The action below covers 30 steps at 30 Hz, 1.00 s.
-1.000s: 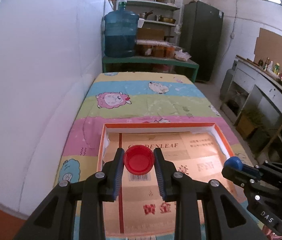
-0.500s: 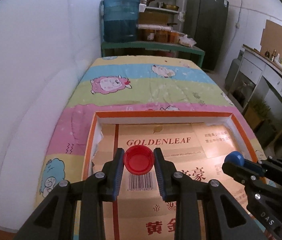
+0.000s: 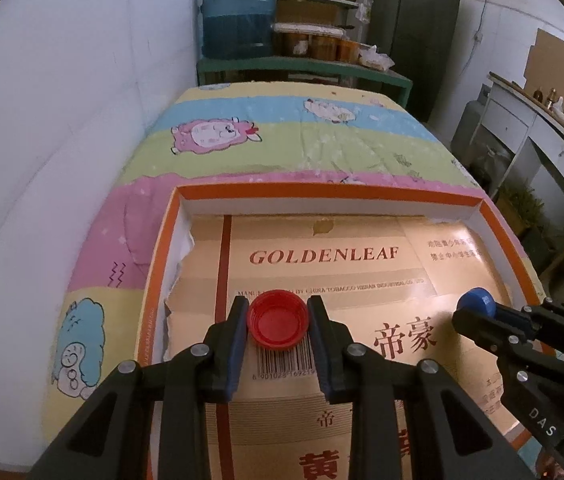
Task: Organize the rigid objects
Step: 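Lower and release the red cap with the left tool while the right tool releases the blue cap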
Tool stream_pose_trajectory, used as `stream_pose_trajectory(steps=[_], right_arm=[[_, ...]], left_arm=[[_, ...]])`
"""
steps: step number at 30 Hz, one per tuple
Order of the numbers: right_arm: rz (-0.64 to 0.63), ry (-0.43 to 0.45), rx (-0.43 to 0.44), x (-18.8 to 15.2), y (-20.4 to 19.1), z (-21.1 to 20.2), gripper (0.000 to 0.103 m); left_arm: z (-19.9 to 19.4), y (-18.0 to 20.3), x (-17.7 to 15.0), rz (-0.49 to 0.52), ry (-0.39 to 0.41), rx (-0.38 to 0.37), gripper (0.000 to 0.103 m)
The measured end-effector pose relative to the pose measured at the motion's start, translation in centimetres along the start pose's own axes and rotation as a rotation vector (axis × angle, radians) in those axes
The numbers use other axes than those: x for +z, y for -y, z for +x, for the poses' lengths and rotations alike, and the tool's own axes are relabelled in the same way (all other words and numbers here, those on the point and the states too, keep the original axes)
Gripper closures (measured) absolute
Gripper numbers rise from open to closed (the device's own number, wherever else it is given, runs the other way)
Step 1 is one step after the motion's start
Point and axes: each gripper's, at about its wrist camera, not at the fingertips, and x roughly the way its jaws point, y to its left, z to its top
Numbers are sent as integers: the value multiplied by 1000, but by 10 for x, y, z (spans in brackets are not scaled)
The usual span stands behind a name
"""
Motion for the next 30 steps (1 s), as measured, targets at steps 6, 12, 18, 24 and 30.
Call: stream_pose_trajectory(steps=[6, 12, 18, 24, 30], right_arm=[[-15, -14, -4, -1, -5, 6, 92], [-43, -5, -10, -1, -9, 7, 87], [-62, 7, -14, -1, -14, 6, 74], [-70, 9, -15, -3, -17, 5, 73], [-67, 10, -11, -3, -17, 4, 72]], left_arm=[[6, -3, -2, -9, -12, -11, 73], [5, -6, -3, 9, -14, -20, 68], [1, -12, -6, -15, 0, -29, 59], [-2, -12, -7, -15, 1, -8, 58], [-11, -13, -8, -23, 24, -7, 58]])
